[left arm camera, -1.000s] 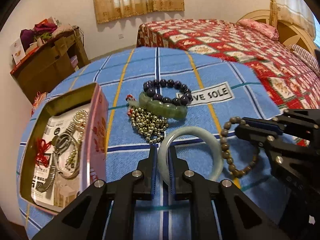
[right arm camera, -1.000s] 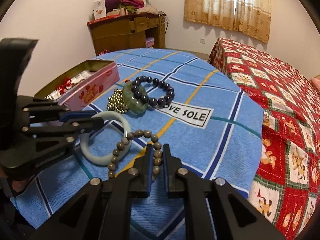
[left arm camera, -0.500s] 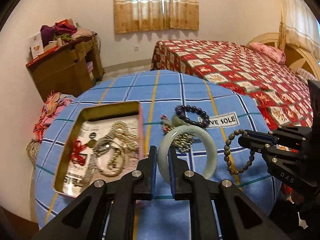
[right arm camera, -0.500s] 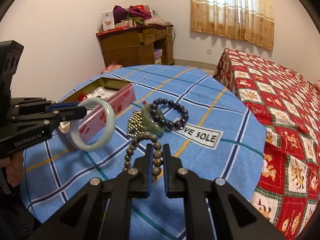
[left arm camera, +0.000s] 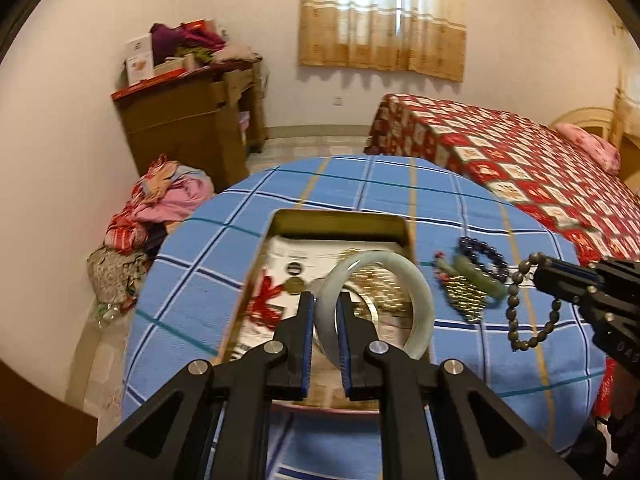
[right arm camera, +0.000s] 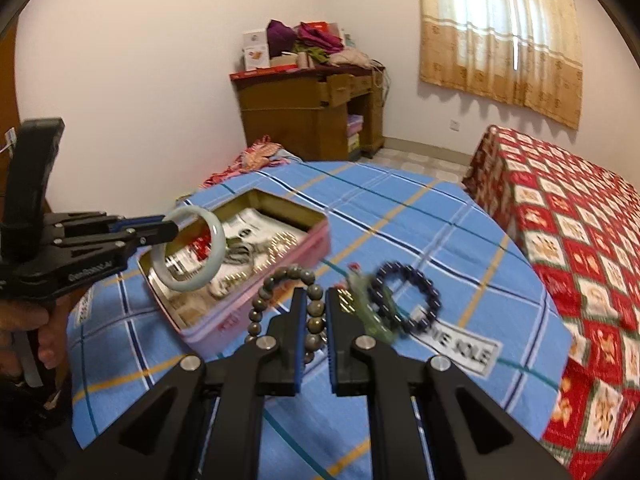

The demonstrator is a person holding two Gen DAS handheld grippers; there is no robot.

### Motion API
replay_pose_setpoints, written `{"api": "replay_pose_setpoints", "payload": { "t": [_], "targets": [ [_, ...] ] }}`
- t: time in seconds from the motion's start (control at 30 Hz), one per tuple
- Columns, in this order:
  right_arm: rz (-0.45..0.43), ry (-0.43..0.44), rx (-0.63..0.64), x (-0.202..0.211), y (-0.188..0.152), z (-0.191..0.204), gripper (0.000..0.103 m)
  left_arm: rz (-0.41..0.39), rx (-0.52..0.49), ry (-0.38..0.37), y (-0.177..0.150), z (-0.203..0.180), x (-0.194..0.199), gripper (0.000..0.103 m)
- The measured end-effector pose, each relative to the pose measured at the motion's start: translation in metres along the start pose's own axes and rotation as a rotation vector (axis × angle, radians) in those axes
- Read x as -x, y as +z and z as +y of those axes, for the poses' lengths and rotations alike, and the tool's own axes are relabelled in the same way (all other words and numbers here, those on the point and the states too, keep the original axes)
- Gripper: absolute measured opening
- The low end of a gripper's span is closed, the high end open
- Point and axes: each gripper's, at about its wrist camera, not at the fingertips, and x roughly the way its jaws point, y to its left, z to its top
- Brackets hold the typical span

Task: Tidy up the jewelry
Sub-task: 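Carry the pale jade bangle and wooden bead bracelet over the tin with both tools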

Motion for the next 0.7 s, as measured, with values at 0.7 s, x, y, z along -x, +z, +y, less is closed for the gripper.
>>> {"api": "replay_pose_setpoints", "payload": {
  "t": [0.7],
  "targets": [
    [0.113,0.086,0.096,-0.07,0.01,0.065,0.011,0.097,0.038,0.039,-0.016,0.032,-0.036,0.01]
  ]
}}
